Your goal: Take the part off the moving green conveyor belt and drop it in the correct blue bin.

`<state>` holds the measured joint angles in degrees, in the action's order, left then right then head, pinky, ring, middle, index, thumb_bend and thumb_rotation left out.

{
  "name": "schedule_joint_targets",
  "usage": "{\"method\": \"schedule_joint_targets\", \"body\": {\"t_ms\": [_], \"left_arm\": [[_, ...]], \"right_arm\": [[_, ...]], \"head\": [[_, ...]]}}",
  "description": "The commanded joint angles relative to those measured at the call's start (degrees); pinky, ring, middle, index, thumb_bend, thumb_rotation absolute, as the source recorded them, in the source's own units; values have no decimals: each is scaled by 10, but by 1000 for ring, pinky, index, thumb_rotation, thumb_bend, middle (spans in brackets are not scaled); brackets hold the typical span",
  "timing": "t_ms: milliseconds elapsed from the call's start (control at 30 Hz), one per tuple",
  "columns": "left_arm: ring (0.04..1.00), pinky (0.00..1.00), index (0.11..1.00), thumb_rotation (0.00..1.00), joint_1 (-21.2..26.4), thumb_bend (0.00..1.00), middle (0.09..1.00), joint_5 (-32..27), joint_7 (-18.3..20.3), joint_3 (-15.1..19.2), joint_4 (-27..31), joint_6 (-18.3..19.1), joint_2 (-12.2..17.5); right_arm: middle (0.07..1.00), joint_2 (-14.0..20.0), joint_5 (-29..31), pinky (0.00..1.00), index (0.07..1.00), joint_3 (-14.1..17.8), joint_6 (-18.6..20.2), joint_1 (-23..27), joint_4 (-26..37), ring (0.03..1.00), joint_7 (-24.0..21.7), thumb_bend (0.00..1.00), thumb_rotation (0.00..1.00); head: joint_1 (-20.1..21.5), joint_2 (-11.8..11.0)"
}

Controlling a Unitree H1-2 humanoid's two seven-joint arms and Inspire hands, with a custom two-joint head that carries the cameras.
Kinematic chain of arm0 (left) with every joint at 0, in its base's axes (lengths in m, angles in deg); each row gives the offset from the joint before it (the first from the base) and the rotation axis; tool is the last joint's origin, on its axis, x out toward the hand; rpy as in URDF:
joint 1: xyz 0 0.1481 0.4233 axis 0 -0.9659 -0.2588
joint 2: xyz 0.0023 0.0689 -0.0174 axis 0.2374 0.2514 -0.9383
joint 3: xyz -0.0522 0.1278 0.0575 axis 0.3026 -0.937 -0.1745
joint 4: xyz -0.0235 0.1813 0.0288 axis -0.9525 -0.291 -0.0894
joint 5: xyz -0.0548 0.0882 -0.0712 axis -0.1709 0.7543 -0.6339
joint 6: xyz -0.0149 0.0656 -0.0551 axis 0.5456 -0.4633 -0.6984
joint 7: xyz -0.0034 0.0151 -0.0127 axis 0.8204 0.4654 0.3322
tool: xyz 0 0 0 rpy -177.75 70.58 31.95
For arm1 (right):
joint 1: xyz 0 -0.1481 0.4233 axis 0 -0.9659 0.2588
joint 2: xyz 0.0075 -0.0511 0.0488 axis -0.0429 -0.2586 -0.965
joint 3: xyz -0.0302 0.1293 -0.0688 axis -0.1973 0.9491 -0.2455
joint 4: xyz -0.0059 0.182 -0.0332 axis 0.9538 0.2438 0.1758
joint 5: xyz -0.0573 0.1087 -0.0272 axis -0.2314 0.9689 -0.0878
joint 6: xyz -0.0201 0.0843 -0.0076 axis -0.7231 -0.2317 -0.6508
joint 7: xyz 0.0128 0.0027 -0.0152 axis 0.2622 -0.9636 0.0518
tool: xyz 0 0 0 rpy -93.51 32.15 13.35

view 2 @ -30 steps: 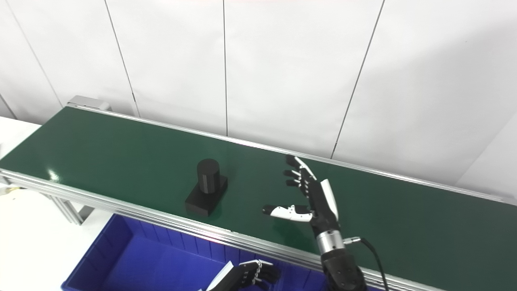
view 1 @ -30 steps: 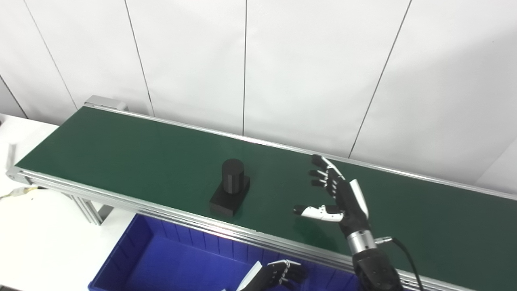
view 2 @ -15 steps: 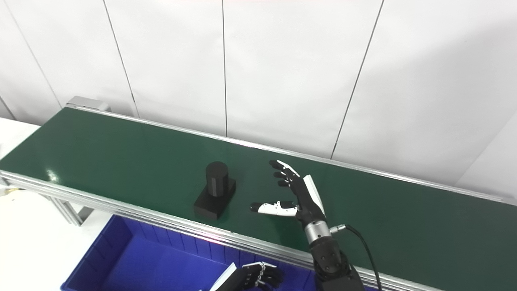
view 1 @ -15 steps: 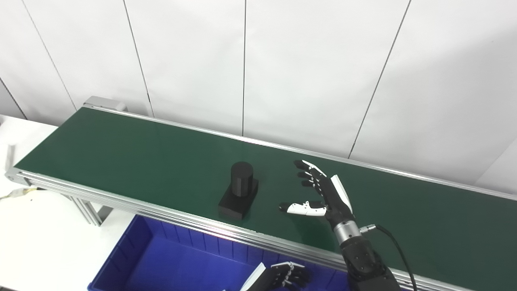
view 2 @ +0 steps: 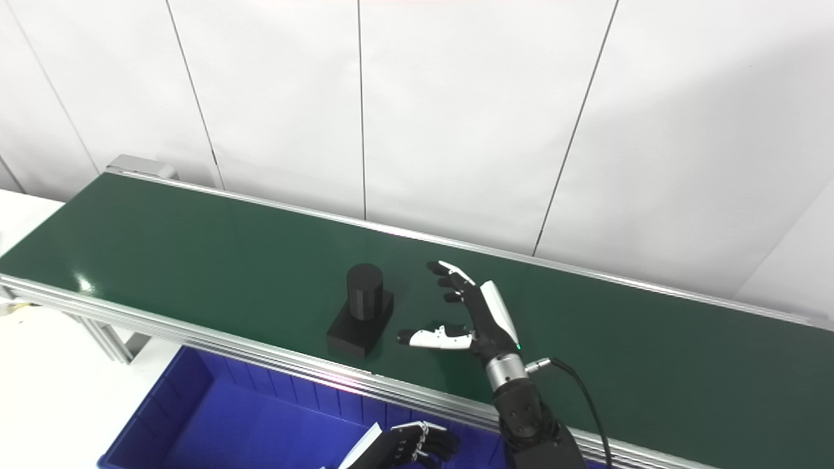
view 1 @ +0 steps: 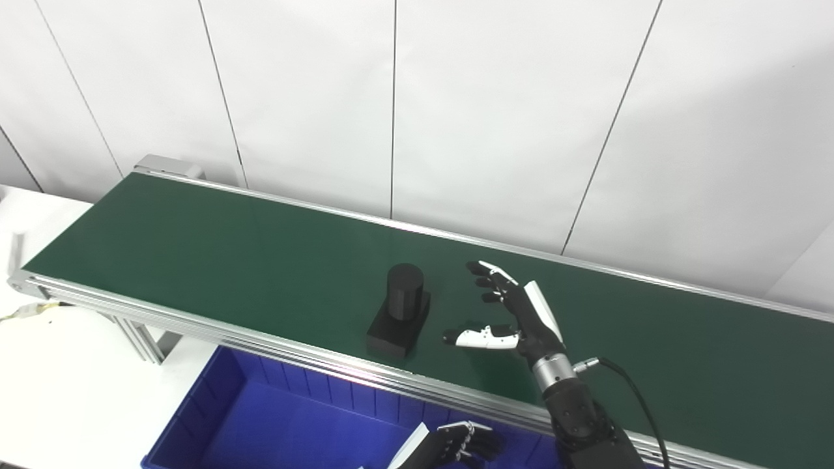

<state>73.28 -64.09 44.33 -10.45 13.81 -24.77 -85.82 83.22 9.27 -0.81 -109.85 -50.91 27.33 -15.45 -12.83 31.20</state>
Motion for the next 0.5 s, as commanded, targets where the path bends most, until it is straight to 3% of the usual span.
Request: {"method": "schedule_joint_targets", "body": {"t_ms": [0,467], "left_arm": [[695,629,684,57,4,935,707,5,-8,-2,18,-21,-5],[699,629,675,72,-2,935,713,16,-13,-2,23,-21,-8]], "right_arm": [[884,-2,-5,802,838,-4,-21,34,5,879,13,1000,312],[866,-15,-20,788,822,-27,-41,57,-30,869,29,1000,326]], "head": [[0,0],[-4,1]]}}
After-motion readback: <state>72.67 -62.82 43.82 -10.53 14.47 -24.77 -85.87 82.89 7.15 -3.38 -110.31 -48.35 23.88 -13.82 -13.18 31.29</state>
